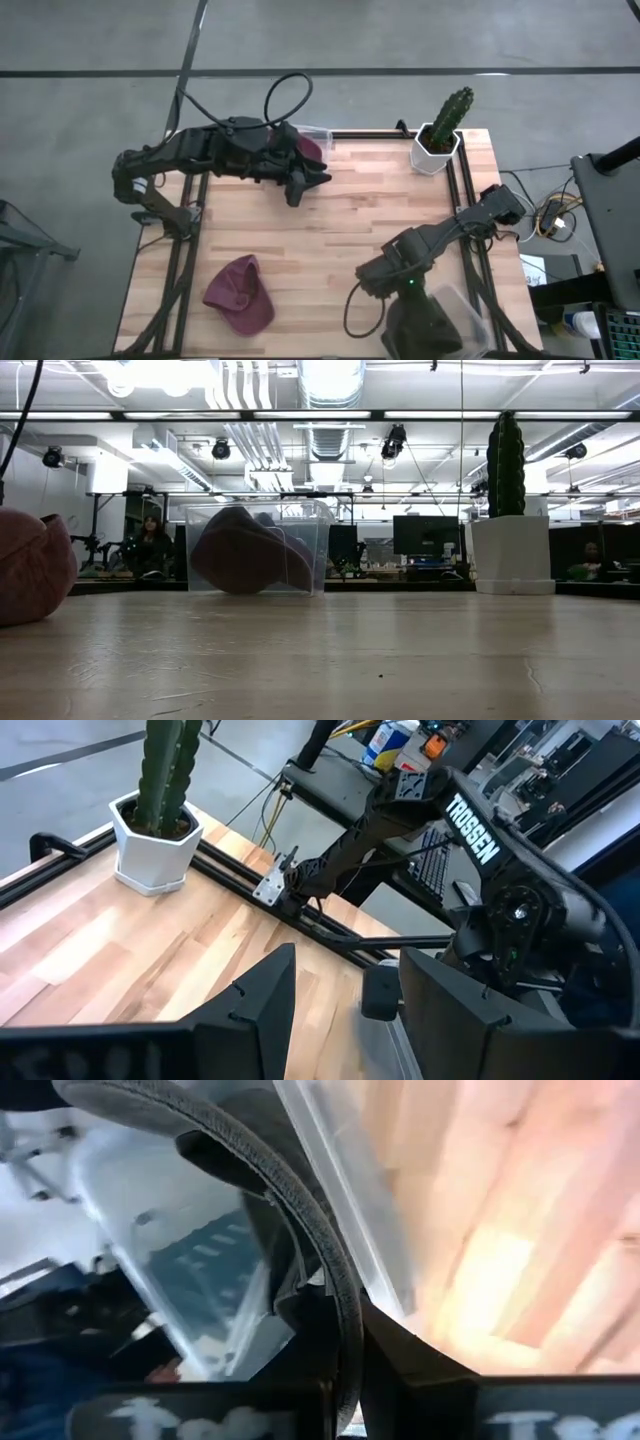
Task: Pick and place caps into container
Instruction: Put the black cap into the bottom transparent container
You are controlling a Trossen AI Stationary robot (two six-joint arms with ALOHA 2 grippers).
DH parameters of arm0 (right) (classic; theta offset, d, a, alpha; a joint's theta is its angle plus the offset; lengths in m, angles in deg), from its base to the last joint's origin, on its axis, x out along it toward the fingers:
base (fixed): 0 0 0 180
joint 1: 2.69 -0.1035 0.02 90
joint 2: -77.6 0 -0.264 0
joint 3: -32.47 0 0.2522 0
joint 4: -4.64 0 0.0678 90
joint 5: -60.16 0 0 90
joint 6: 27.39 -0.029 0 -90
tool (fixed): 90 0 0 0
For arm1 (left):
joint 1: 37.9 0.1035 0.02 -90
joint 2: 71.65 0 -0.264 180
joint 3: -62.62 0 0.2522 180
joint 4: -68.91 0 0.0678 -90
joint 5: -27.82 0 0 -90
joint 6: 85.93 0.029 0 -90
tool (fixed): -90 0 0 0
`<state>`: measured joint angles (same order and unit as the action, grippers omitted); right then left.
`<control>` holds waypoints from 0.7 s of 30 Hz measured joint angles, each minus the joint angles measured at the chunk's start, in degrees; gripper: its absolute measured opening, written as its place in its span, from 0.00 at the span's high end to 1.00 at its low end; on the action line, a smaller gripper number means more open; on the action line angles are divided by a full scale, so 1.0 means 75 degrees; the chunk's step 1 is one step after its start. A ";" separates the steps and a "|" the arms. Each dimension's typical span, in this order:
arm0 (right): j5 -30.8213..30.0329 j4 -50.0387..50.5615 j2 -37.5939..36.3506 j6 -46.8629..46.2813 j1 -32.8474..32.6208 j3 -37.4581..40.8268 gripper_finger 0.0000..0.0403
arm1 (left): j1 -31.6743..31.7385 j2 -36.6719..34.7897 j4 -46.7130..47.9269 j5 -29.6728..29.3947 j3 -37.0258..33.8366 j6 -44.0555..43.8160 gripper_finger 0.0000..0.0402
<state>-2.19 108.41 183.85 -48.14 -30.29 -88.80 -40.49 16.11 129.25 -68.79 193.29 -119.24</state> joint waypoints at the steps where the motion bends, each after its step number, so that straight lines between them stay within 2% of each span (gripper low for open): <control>1: -0.0179 -0.0003 -0.0001 0.0001 0.0044 0.0025 0.97 | -0.0003 0.0006 0.0010 0.0003 -0.0006 -0.0013 0.57; 8: -0.1147 0.0003 -0.0001 -0.0114 0.0303 0.0272 0.97 | -0.0012 0.0009 0.0062 0.0039 -0.0006 -0.0157 0.57; 21: -0.2331 0.0001 -0.0165 -0.1105 0.0719 0.0382 0.97 | -0.0012 0.0012 0.0086 0.0074 -0.0006 -0.0249 0.57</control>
<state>-19.67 108.41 182.61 -56.43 -24.89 -85.94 -40.58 16.20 129.89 -68.24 193.24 -121.11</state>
